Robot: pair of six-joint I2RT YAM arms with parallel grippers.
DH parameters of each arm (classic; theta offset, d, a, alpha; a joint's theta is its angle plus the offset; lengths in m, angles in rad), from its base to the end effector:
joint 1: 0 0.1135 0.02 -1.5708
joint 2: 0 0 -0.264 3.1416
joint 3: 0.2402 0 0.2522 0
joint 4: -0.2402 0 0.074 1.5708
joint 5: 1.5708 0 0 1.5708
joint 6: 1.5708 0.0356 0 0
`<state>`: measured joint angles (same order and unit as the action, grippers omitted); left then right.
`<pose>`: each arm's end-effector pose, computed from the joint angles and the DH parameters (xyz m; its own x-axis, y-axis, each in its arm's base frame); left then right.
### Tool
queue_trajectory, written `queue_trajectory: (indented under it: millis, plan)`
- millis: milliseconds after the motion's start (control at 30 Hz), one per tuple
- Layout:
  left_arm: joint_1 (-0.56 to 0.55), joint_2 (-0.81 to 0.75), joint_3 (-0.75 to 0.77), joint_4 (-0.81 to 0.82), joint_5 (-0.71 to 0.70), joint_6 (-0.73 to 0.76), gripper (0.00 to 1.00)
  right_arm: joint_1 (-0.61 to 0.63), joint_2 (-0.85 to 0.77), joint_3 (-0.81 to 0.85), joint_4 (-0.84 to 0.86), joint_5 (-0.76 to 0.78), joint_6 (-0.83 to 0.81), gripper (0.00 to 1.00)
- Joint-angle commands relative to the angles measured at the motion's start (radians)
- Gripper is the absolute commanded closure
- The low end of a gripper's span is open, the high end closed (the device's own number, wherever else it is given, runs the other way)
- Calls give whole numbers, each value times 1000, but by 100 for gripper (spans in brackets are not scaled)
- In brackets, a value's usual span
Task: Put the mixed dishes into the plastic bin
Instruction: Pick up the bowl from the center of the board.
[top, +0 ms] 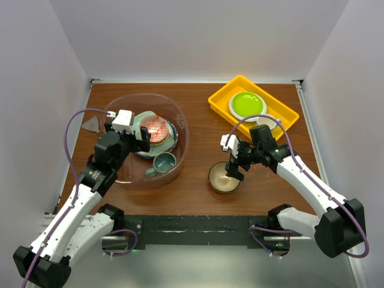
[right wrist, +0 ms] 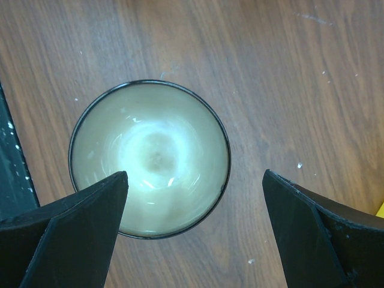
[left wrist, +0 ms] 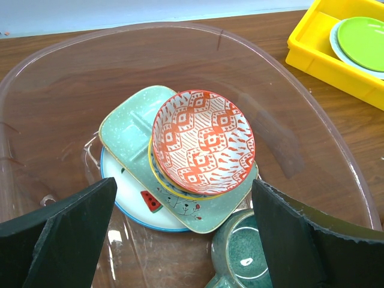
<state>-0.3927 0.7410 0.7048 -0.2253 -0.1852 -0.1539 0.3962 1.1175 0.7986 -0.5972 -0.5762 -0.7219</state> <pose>0.1665 -0.0619 0.3146 -0.2685 -0.0519 -0.9619 0.1727 0.9798 -0.1010 0.1946 0.1024 0.2486 -0.1332 -0.6563 -0.7426 -0.9562 0.2822 -0.0780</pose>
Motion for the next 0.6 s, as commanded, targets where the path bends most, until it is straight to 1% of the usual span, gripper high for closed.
queue_trajectory:
  millis: [0,133,567]
  plan:
    - [9,-8,-7,46,12,7,0,35,18,-2,31,71,-16,2]
    - [8,-6,-7,47,12,7,0,55,33,-2,42,108,-11,2]
    - [8,-9,-7,46,12,7,0,58,59,-2,77,210,21,2]
